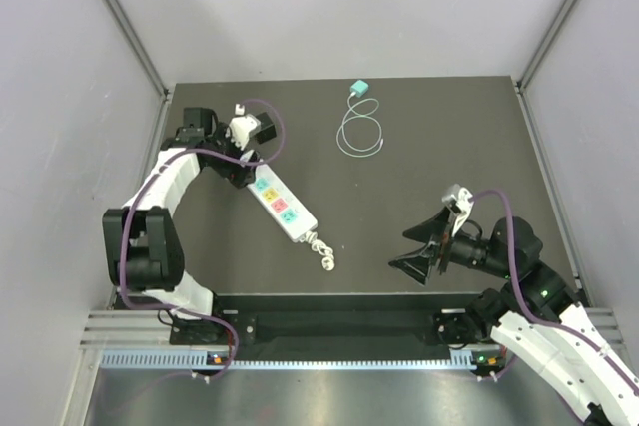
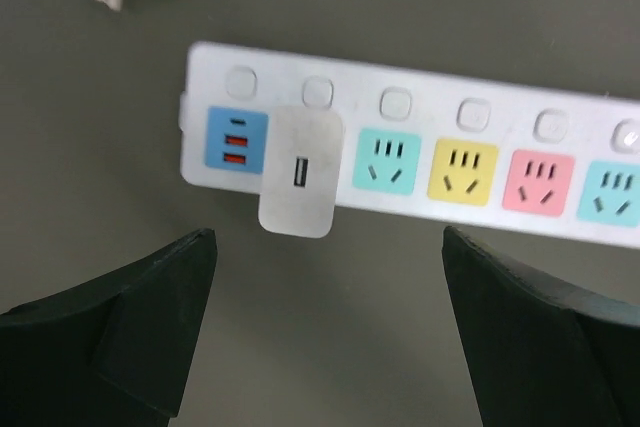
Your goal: Insert the plug
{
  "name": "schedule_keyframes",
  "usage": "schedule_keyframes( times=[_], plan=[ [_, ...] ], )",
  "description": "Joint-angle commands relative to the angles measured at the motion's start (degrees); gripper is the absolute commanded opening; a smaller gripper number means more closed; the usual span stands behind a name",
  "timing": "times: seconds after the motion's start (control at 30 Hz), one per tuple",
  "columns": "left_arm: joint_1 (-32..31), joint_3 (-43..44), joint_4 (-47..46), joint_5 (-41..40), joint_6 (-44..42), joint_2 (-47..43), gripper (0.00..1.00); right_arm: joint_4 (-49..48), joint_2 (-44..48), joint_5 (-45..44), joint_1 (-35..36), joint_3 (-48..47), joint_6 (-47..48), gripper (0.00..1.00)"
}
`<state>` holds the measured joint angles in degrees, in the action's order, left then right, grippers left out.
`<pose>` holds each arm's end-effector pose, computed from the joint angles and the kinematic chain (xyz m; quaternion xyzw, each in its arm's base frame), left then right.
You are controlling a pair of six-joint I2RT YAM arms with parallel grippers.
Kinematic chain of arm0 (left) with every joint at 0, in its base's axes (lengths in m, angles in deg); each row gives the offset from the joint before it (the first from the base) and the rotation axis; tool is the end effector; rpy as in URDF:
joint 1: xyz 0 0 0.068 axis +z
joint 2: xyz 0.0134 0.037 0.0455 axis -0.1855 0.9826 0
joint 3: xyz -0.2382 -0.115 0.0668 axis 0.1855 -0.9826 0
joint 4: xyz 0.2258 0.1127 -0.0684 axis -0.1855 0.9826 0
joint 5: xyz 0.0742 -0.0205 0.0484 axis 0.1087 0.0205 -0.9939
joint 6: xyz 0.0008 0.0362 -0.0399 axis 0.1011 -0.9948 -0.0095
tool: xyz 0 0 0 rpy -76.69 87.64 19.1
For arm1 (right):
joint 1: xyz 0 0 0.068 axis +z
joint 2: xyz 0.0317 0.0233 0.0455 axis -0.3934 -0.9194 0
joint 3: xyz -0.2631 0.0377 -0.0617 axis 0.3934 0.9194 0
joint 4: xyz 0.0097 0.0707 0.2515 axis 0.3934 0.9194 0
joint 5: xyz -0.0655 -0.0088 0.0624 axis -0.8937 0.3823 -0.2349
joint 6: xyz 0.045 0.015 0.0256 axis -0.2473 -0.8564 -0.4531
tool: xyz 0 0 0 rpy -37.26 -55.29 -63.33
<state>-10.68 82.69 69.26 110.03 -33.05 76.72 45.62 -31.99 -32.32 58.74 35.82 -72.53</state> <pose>0.3329 -0.0149 0.2456 0.3558 0.8680 -0.1080 0.3292 0.0698 0.0718 0.2918 -0.2612 0.7113 0.4668 0.4560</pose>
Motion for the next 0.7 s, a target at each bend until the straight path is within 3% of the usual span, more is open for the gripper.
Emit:
schedule_keyframes(
  times=[0.0, 0.1, 0.27, 0.57, 0.67],
  plan=[
    [-2.20, 3.42, -5.64, 0.87, 7.61, -5.85, 0.99, -0.16, -1.12, -1.50, 0.64, -2.37, 0.69, 1.00],
    [-4.05, 5.09, -8.64, 2.73, 14.91, -8.92, 0.99, -0.07, -1.73, -3.16, 0.73, -2.29, 0.43, 1.00],
    [-6.43, 9.48, -12.60, -3.85, 35.38, -13.49, 0.99, 1.33, -3.23, -5.28, 0.64, -3.07, -0.71, 1.00],
    [-6.34, 6.58, -14.80, -2.46, 39.63, -21.85, 0.99, 5.29, -4.73, -9.84, 0.64, -4.66, -4.05, 1.00],
    [-6.34, 8.34, -12.86, -8.30, 43.38, -20.89, 0.99, 5.21, -2.53, -12.39, 0.64, -3.44, -5.98, 1.00]
  ],
)
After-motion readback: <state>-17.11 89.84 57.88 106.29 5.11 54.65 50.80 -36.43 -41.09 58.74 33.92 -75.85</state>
